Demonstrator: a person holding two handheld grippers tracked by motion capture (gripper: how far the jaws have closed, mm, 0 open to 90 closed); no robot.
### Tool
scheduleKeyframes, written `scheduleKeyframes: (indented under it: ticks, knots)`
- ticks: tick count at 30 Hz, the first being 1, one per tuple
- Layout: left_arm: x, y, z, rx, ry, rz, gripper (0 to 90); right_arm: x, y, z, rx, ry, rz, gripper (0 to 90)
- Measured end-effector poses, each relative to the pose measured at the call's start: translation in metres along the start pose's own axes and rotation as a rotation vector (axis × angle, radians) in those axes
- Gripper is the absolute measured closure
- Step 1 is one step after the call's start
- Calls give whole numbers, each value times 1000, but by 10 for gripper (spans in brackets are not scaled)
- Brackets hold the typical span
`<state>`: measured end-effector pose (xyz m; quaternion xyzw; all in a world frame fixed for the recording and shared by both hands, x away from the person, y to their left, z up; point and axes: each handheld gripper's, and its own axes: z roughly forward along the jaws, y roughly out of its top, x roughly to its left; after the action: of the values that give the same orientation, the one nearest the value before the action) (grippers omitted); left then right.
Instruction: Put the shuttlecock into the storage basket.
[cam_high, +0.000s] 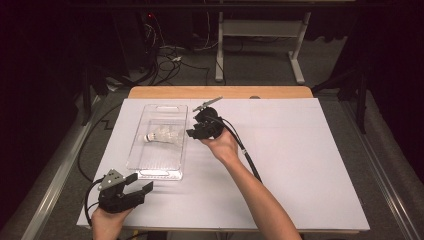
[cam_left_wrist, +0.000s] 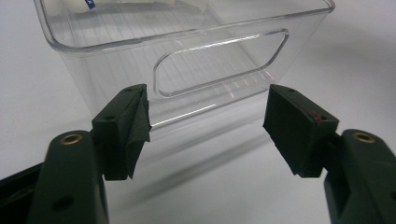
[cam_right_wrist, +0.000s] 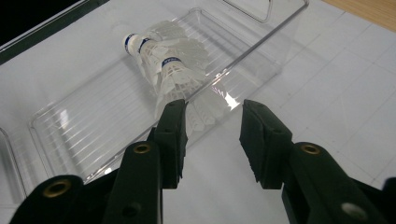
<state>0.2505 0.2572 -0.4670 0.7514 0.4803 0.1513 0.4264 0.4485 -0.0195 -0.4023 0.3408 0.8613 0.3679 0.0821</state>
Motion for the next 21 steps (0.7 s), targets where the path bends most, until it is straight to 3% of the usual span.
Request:
scheduleKeyframes:
  ticks: [21]
  knots:
    - [0, 0, 0, 0, 3, -1, 322, -16, -21, -15, -20, -23, 34, 586]
